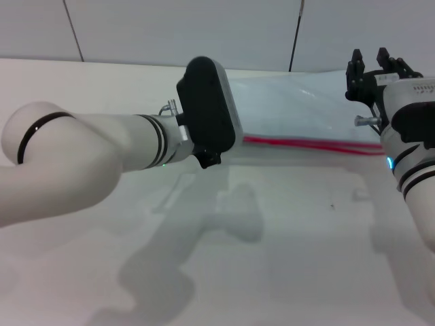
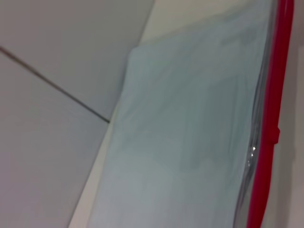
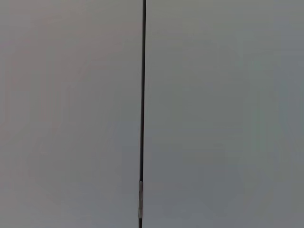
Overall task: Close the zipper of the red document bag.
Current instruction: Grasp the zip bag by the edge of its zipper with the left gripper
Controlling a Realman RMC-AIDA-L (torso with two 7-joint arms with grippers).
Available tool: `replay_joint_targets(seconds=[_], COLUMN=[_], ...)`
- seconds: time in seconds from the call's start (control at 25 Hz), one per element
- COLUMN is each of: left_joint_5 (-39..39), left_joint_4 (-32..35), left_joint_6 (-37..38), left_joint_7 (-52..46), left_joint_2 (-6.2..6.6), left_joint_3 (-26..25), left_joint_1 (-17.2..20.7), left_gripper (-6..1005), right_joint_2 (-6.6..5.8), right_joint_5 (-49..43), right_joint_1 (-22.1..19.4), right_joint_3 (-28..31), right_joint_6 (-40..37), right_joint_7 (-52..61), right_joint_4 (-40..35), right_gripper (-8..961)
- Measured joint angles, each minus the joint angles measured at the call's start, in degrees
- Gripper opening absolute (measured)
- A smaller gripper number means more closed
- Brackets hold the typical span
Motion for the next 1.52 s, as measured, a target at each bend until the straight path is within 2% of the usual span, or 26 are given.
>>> replay_joint_targets(seconds=[0.44, 0.68, 0.8, 0.84, 0.88, 1.0, 1.08, 1.16, 1.36, 1.52], left_joint_5=[0.1, 0.1, 0.2, 0.2, 0.2, 0.2, 0.2, 0.3, 0.3, 1.0], left_joint_4=[0.1, 2.4, 5.4, 6.7, 7.7, 10.8, 12.6, 14.7, 18.4, 20.2], left_joint_6=[-0.6, -2.7, -4.8, -5.0, -5.1, -4.9, -4.8, -4.8, -4.9, -4.9], left_joint_7=[-3.7, -3.6, -2.2, -1.6, -1.1, 0.0, 0.3, 0.8, 2.2, 2.3], left_joint_2=[-0.11, 0.11, 0.28, 0.33, 0.34, 0.4, 0.49, 0.52, 0.48, 0.5], left_joint_3=[-0.6, -0.8, -0.9, -0.9, -1.0, -1.6, -1.8, -2.2, -3.1, -3.8], left_joint_1=[-0.1, 1.2, 3.8, 4.5, 5.0, 6.7, 7.9, 9.3, 11.5, 12.6], left_gripper=[54, 54, 54, 54, 54, 55, 55, 55, 55, 55], right_joint_2=[-0.01, -0.45, -1.63, -3.48, -3.48, -6.43, -7.79, -8.32, -7.98, -7.8], right_joint_5=[0.0, -0.1, -0.4, -0.3, -0.3, -0.2, -0.4, -1.1, -3.0, -3.2], right_joint_1=[0.0, -0.3, -1.6, -3.2, -3.2, -6.5, -8.6, -10.9, -15.7, -16.9], right_joint_3=[0.0, 0.1, 0.1, 0.4, 0.4, 1.4, 3.3, 6.0, 15.8, 23.2], right_joint_6=[0.3, 0.4, 0.0, -0.2, -0.2, -1.3, -4.0, -8.2, -26.4, -43.1], right_joint_7=[0.0, -0.6, -2.2, -5.6, -5.6, -12.6, -17.0, -19.9, -26.4, -29.4], right_joint_4=[-0.4, -3.3, -7.4, -12.5, -12.5, -21.8, -27.4, -31.4, -37.0, -38.6], right_gripper=[391, 391, 391, 391, 390, 390, 390, 390, 391, 391])
